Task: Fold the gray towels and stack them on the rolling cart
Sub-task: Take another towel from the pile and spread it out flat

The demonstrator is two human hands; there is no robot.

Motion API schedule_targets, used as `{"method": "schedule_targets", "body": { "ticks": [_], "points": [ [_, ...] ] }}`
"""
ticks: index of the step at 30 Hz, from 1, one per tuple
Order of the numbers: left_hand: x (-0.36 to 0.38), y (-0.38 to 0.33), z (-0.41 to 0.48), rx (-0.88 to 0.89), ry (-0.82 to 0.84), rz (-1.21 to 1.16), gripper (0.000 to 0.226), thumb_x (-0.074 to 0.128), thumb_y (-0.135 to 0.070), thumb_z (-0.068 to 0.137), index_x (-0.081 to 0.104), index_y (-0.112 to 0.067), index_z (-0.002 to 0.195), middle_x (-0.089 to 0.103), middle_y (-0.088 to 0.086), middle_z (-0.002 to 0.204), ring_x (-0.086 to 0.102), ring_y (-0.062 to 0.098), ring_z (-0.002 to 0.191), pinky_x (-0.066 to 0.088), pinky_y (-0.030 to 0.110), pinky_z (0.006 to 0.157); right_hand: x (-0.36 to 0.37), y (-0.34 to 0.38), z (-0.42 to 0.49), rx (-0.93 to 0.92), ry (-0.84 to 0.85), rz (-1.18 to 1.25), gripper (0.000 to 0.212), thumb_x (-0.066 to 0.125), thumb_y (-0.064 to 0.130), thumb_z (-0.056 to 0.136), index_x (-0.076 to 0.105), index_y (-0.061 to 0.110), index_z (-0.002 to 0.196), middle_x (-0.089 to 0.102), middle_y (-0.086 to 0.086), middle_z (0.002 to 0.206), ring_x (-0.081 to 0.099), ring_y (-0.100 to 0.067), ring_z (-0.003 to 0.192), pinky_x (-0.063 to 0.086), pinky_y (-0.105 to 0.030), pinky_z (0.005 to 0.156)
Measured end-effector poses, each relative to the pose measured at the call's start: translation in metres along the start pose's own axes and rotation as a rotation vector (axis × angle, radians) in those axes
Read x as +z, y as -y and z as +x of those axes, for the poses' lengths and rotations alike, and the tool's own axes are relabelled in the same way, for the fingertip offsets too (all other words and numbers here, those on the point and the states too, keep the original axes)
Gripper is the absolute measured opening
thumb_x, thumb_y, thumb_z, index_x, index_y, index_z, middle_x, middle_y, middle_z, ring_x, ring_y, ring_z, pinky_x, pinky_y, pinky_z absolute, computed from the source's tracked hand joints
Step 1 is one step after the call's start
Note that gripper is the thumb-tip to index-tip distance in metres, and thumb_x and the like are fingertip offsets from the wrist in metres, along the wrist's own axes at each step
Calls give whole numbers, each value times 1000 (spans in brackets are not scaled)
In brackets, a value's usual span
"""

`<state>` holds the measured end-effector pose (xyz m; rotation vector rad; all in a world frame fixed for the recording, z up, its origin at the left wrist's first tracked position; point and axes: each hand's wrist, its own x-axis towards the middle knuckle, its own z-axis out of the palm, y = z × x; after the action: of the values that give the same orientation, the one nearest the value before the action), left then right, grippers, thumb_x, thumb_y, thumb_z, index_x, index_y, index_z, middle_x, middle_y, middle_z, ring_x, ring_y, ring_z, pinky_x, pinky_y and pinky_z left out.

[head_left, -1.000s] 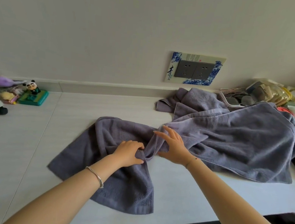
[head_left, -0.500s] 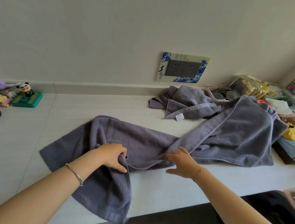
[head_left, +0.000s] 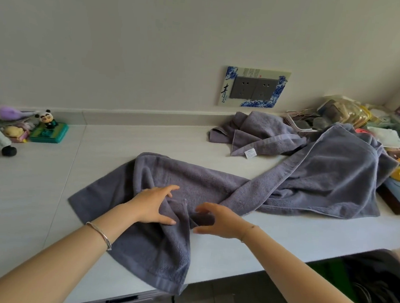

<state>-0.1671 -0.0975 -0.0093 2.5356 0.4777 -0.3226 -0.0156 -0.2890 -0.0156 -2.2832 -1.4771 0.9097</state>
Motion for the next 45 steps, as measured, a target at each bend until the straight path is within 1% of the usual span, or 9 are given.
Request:
{"method": "schedule_targets", "body": {
  "ticks": [4, 8, 13, 18, 22, 27, 36, 41, 45],
  "points": [
    [13, 25, -15, 51, -70, 207, 58, 71, -53, 73, 49, -29, 120, 49, -10, 124, 38, 14, 127, 25, 30, 111, 35, 21, 18, -18, -54, -206, 52, 62, 54, 82, 59, 10, 110, 56, -5, 110, 51, -24, 98, 38, -33, 88],
    [15, 29, -26, 28, -134, 146, 22, 65, -35, 85, 44, -26, 88, 54, -3, 104, 46, 16, 114, 26, 25, 106, 27, 25, 24, -9, 35, -34, 16, 61, 30, 90, 54, 21, 79, 55, -4, 84, 52, -25, 82, 38, -29, 70],
    [-35, 9, -39, -14, -18, -431, 32, 61, -46, 87, 50, -16, 83, 51, -2, 73, 48, 9, 68, 39, 28, 72, -63, 35, 14, 32, 205, 277, 30, 59, 37, 91, 60, 9, 82, 58, -2, 80, 51, -11, 76, 40, -25, 75],
    [-85, -9, -44, -45, 58, -1038, 31, 57, -36, 91, 63, -12, 111, 70, -1, 107, 66, 13, 98, 48, 23, 89, -127, 65, 21, -27, 251, 888, 16, 55, 19, 90, 63, 6, 94, 69, -5, 89, 65, -12, 83, 52, -20, 76],
    [-73, 20, -20, -244, -241, -889, 48, 68, -45, 82, 61, -6, 109, 68, 9, 111, 63, 22, 104, 46, 34, 95, -106, 63, 62, 30, -233, 410, 14, 66, 22, 87, 68, 9, 93, 72, -5, 85, 62, -7, 73, 53, -20, 73],
    [-14, 59, -12, -559, -590, -640, 42, 68, -19, 84, 47, -5, 118, 60, 13, 120, 58, 30, 109, 46, 37, 93, -48, 32, 79, 89, -339, 245, 25, 64, 14, 88, 64, 5, 111, 65, -9, 113, 57, -16, 98, 46, -29, 90],
    [29, 16, 0, -301, -246, -489, 46, 47, -51, 93, 55, -20, 125, 59, -2, 127, 55, 17, 115, 45, 32, 97, -3, 15, 77, 294, -117, 325, 38, 57, 28, 93, 60, -6, 109, 63, -12, 88, 57, -21, 79, 49, -38, 82],
    [26, -4, 12, -423, -160, -504, 61, 25, -58, 96, 47, -16, 135, 53, 6, 136, 49, 25, 124, 40, 38, 102, 18, 18, 81, 276, -79, 289, 52, 67, 27, 85, 51, 13, 132, 53, -12, 128, 47, -29, 124, 38, -36, 104],
    [16, -5, 24, -475, -231, -678, 60, 38, -58, 93, 47, -14, 133, 53, 7, 134, 50, 24, 121, 41, 40, 101, 23, 33, 80, 197, -118, 162, 51, 62, 21, 88, 46, 28, 137, 38, -12, 134, 29, -29, 128, 24, -36, 109]
  ]
}}
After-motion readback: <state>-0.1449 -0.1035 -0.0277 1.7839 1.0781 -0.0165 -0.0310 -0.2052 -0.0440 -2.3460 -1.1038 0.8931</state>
